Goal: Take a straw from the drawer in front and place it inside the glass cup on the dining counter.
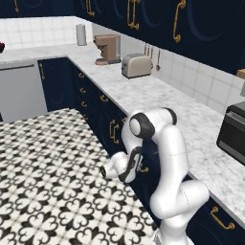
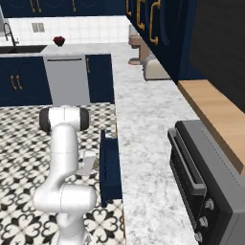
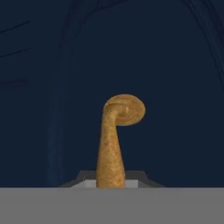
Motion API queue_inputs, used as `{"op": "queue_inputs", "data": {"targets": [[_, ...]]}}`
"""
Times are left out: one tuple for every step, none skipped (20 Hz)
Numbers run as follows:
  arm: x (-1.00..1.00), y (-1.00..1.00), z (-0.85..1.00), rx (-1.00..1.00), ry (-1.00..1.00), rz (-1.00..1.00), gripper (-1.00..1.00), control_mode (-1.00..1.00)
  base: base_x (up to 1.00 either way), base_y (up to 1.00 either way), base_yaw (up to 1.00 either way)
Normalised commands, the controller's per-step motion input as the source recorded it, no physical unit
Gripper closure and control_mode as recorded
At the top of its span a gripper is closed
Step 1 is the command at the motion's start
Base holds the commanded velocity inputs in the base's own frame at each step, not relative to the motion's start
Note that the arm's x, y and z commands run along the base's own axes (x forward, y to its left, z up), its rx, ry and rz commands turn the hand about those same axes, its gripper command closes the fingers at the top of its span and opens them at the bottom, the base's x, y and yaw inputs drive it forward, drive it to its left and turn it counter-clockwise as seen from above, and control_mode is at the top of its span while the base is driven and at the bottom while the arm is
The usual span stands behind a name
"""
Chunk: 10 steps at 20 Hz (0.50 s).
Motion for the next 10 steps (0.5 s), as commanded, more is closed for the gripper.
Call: {"op": "queue_inputs", "data": {"targets": [[-0.49, 1.00, 0.00, 0.16, 0.13, 0.13, 1.00, -1.00, 0.00, 0.00, 0.00], [-0.49, 1.00, 0.00, 0.18, 0.15, 0.12, 1.00, -1.00, 0.00, 0.00, 0.00], [-0.49, 1.00, 0.00, 0.19, 0.15, 0.12, 1.00, -1.00, 0.00, 0.00, 0.00], [-0.44, 1.00, 0.00, 0.21, 0.17, 0.12, 1.00, -1.00, 0.00, 0.00, 0.00], [-0.41, 1.00, 0.00, 0.21, 0.19, 0.12, 1.00, -1.00, 0.00, 0.00, 0.00], [-0.37, 1.00, 0.00, 0.23, 0.20, 0.13, 1.00, -1.00, 0.00, 0.00, 0.00], [-0.31, 1.00, 0.00, 0.25, 0.22, 0.13, 1.00, -1.00, 0.00, 0.00, 0.00], [-0.27, 1.00, 0.00, 0.26, 0.23, 0.13, 1.00, -1.00, 0.00, 0.00, 0.00], [-0.25, 1.00, 0.00, 0.27, 0.25, 0.14, 1.00, -1.00, 0.00, 0.00, 0.00], [-0.23, 1.00, 0.00, 0.28, 0.25, 0.14, 1.00, -1.00, 0.00, 0.00, 0.00]]}}
